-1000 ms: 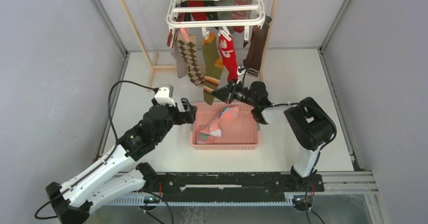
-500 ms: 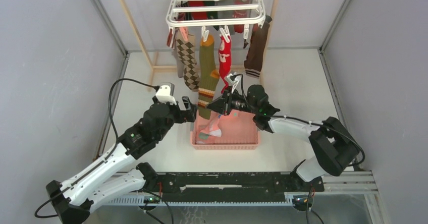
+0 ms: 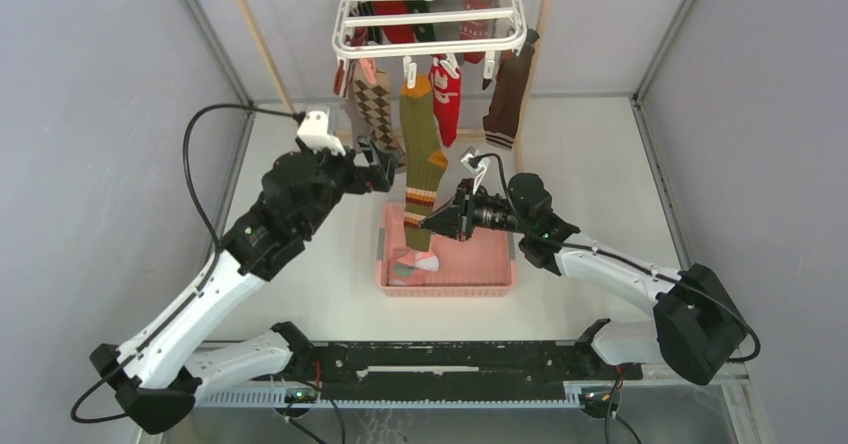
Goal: Remove the socks clipped to the hanger
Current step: Remove the sock from the hanger, then place the sock in the bin.
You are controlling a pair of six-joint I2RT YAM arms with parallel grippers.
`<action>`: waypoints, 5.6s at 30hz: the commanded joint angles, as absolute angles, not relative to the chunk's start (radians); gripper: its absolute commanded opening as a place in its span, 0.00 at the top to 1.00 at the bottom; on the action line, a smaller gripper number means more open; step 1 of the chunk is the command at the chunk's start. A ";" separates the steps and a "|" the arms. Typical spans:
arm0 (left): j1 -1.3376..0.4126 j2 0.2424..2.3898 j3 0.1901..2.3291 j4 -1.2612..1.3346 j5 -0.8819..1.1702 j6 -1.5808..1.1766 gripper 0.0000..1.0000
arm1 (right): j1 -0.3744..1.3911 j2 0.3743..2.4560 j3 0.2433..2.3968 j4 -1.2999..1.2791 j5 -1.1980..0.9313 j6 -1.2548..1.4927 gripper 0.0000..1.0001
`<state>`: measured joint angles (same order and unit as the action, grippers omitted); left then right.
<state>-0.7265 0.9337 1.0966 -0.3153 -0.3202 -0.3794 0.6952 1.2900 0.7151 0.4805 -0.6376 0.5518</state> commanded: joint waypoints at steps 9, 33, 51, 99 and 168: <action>-0.698 1.159 1.456 -0.293 -0.239 -0.268 0.00 | 0.697 1.189 0.715 0.421 -0.728 0.608 0.85; -0.658 1.353 1.588 -0.134 -0.162 -0.273 0.00 | 0.701 1.086 0.736 0.344 -0.744 0.598 0.85; -0.599 1.427 1.661 -0.097 -0.091 -0.309 0.20 | 0.703 1.061 0.738 0.301 -0.741 0.571 0.85; -0.563 1.473 1.671 -0.041 -0.029 -0.362 0.85 | 0.704 1.087 0.738 0.285 -0.757 0.553 0.85; -0.595 0.852 0.831 -0.067 -0.098 -0.500 0.00 | 0.731 1.381 0.868 -0.455 -0.025 0.204 0.69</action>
<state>-0.5880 0.8787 0.8520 -0.0963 -0.0841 -0.4828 0.7013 1.3506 0.8040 -0.4004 -0.1322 0.2264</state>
